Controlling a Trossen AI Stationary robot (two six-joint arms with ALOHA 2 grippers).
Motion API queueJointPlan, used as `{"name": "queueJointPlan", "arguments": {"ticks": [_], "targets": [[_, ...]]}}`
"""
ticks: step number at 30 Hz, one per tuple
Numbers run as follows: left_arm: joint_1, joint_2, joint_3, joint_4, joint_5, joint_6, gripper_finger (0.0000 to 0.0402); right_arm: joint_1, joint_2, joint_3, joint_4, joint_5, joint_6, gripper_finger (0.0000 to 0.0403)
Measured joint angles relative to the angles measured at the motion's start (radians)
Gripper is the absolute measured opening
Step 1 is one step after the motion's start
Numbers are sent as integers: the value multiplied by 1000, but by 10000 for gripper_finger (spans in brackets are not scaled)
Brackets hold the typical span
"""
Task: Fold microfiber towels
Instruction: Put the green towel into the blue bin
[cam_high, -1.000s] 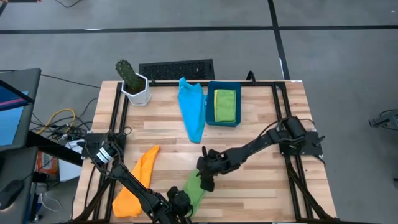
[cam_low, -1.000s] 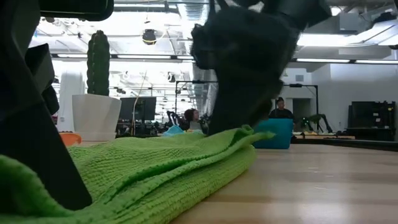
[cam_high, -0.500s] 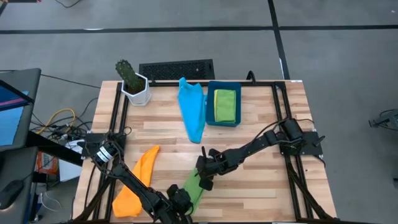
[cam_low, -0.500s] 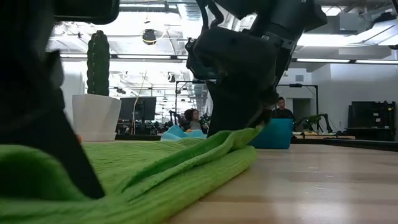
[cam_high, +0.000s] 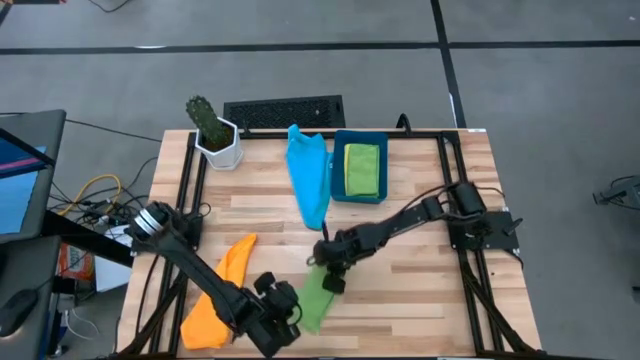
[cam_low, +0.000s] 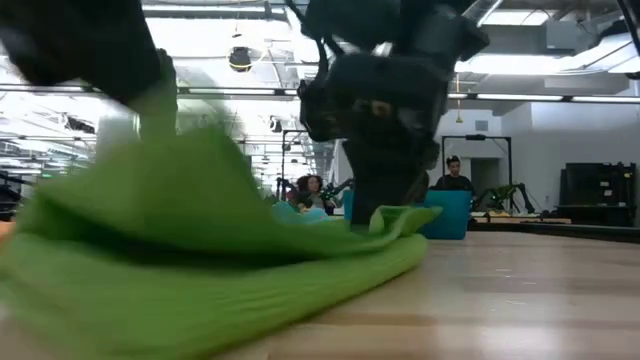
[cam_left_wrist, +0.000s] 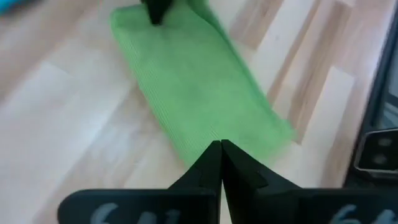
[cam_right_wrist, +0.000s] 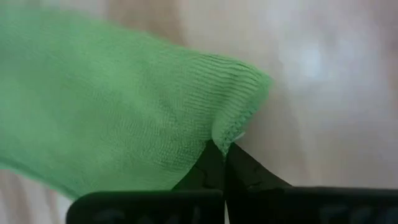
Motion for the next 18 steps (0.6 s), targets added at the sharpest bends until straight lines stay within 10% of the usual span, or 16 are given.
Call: {"name": "queueJointPlan", "arguments": {"ticks": [18], "targets": [[67, -293, -22, -854, -367, -190, 0, -397, -293, 68, -467, 103, -407, 11]]}}
